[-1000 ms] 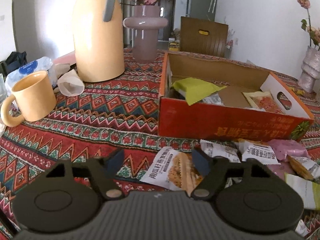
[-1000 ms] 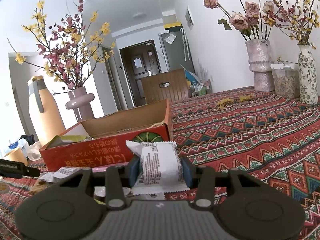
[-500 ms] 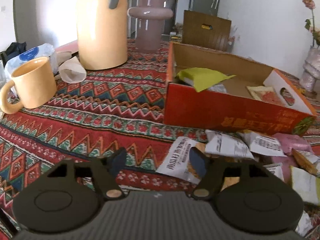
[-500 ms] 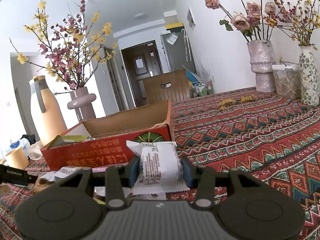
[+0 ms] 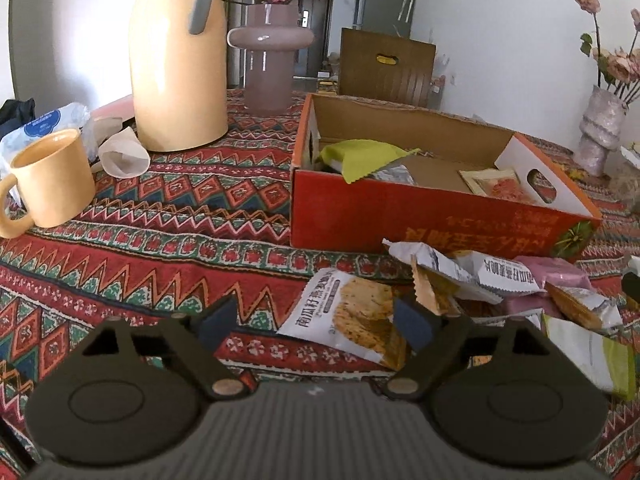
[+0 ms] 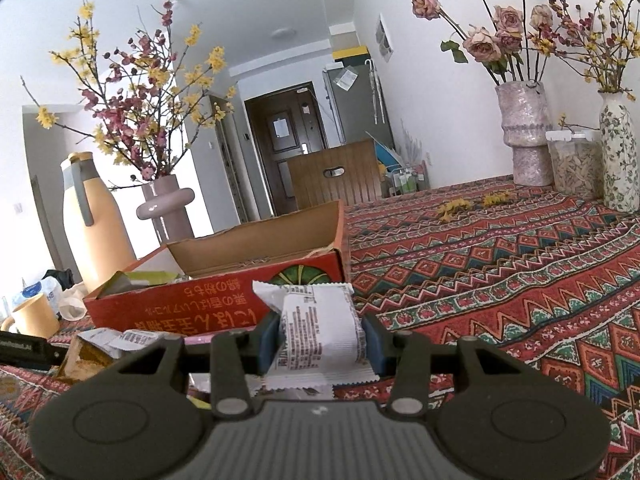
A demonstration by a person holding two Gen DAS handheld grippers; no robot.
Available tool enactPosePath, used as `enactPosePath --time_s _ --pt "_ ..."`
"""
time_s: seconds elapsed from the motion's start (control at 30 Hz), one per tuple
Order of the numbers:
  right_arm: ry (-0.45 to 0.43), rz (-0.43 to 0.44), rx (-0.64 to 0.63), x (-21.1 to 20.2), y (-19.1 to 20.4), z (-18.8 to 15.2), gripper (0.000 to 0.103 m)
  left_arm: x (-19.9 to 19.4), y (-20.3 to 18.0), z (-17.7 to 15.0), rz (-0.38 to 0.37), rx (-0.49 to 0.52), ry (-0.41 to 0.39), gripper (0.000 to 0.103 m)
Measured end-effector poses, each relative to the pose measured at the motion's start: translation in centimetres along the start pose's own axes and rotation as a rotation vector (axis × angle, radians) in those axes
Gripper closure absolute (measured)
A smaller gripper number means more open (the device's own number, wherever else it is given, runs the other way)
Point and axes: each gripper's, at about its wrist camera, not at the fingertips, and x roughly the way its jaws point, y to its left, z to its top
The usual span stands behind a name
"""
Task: Organize snacks
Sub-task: 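Lower the left gripper onto the biscuit pack while right holds white pack, then grasp the clear biscuit pack with the left gripper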
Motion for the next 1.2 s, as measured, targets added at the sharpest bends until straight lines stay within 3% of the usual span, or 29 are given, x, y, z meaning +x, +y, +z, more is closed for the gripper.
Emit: enactPosePath --time_s 0.47,1.03,1.1,1.13,1.2 --pt "-0.006 0.013 -0.006 -0.2 0.2 0.1 0.059 0.2 -1.3 0.0 0.015 0.030 0.001 0.000" --pt "-0.013 0.028 -0.002 -0.2 -0.2 0.0 0.059 3.6 -2.6 -0.4 0.038 0.067 0.084 0.000" --pt "-0.013 0.027 -0.002 -0.3 -0.2 0.0 0.059 3.9 -2.8 -0.4 0.044 0.073 0.090 0.006" --pt "-0.012 0.027 -0.002 -0.2 -0.2 0.0 0.059 3.7 -2.8 -0.4 0.044 0.072 0.082 0.017" --pt "-0.011 0.027 -0.001 -0.2 -0.2 0.0 0.059 3.3 -2.9 -0.4 0.031 0.085 0.072 0.029"
